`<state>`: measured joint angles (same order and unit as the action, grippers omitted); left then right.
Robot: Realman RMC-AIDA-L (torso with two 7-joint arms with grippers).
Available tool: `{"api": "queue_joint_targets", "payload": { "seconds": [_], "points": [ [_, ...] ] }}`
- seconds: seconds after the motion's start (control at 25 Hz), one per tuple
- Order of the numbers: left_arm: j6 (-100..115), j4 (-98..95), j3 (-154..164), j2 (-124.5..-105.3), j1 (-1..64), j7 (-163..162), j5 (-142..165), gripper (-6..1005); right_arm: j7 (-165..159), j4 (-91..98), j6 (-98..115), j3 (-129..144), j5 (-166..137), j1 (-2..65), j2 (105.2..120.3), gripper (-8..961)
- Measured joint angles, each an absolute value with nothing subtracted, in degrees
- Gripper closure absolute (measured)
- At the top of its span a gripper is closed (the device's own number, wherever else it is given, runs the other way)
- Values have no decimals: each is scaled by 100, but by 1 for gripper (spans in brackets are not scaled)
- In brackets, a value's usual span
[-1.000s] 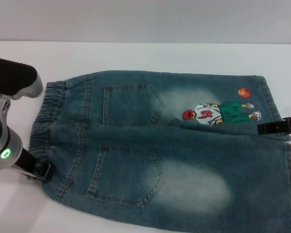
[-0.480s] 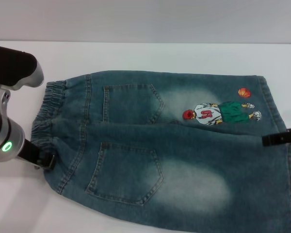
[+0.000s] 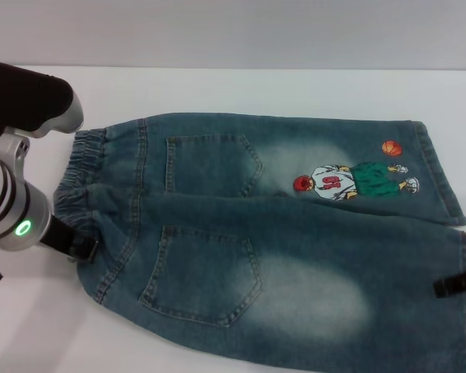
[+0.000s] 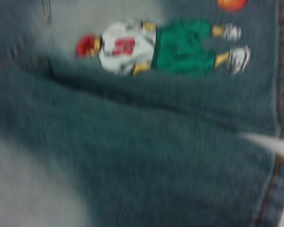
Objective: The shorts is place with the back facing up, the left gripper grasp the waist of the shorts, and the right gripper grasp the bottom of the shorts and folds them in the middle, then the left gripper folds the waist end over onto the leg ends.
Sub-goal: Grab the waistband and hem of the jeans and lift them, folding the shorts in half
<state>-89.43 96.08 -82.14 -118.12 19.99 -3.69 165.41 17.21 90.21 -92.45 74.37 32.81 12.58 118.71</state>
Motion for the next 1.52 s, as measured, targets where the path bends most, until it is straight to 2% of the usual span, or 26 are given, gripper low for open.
{"api": "queue_joint_targets", "payload": {
  "seconds": [0.44,1.52],
  "points": [
    [-8844,9553,-8131,-11812,2096,-351,16541,780,1593,9467,-9472,7715,3224,939,11893,247],
    [-8759,9404,-8022,-11812,2260,-290,16530,785,1309,10524,-9669,8045,3203,28,11945,251]
  ]
}}
